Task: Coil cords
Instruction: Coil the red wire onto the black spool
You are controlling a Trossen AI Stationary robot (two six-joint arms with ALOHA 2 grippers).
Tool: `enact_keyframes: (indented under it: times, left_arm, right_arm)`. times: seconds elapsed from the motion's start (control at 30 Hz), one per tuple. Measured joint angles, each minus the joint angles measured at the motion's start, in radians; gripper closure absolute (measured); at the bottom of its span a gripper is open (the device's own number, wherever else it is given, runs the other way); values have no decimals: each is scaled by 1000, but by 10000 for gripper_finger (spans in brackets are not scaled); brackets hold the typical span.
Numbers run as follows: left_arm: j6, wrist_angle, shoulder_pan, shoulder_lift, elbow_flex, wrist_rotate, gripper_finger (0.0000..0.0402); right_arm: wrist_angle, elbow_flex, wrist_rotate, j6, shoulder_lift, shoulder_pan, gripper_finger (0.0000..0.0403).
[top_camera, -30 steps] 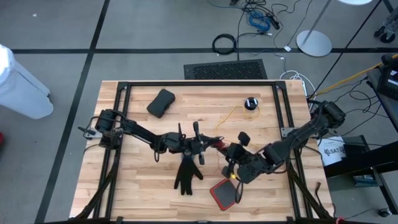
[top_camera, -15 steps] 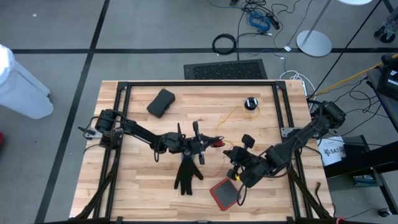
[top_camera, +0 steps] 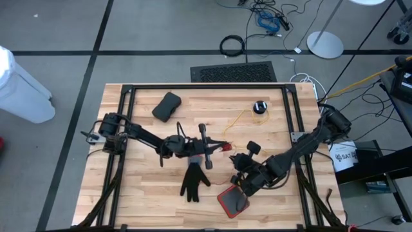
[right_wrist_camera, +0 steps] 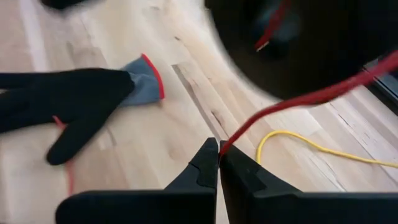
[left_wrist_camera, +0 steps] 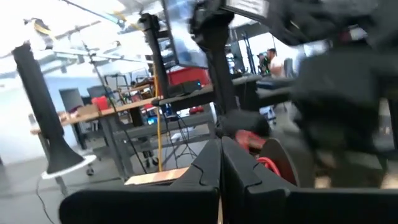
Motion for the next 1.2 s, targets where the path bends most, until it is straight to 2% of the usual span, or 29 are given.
enact_keyframes:
  times: [0.17,0.37,0.73,1.03,1.2]
  left_arm:
    - [-133,29,34,0,1,31,401]
    - [-195,2,55,0,-1,91,401]
    - [-367,43,88,0,-3,182,401]
    - [-469,110,110,0,2,180,401]
    - [-468,109,100,0,7,74,398]
  right_arm:
    - [51,0,0,-39,66,-26,403]
    - [67,-1,-5,-75,78,-29,403]
    - [-51,-1,17,9,69,10,403]
    - [25,-1,27,-34,69,-27,403]
    - [112,-1,44,-104,69,-59,403]
